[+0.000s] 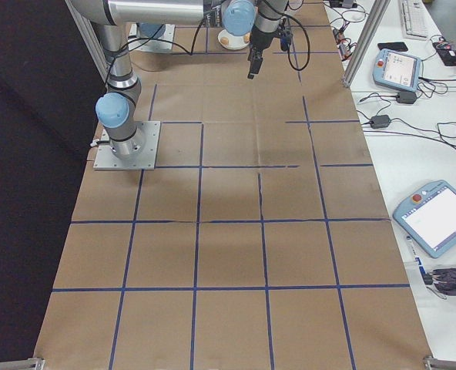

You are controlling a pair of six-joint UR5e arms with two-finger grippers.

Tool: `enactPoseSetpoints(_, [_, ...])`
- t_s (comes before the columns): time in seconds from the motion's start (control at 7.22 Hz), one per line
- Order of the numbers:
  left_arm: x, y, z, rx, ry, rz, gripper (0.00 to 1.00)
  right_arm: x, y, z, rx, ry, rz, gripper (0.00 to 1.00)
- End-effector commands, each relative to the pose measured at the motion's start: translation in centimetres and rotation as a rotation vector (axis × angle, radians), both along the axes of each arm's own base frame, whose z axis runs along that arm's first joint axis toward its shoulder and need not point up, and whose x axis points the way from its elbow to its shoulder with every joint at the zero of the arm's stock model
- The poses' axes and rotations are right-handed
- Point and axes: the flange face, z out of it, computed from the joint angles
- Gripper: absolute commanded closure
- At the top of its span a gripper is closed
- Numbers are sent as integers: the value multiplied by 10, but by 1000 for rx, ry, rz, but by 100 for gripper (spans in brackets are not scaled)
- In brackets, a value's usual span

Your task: Place egg on plate

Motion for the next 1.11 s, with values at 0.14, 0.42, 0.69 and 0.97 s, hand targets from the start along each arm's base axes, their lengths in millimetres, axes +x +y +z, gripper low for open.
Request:
enactPoseSetpoints(0.14, [-5, -1, 1, 3, -3, -1, 68, 0, 0, 0, 0, 0, 0, 0])
enactPoseSetpoints(0.42, [-6, 2, 21, -6, -15, 0, 75, 0, 0, 0, 0, 0, 0, 0])
enactPoseSetpoints(0.69, [-15, 21, 86, -9, -18, 0, 75, 0, 0, 0, 0, 0, 0, 0])
enactPoseSetpoints(0.97, [-43, 62, 143, 44, 6, 55, 75, 0, 0, 0, 0, 0, 0, 0])
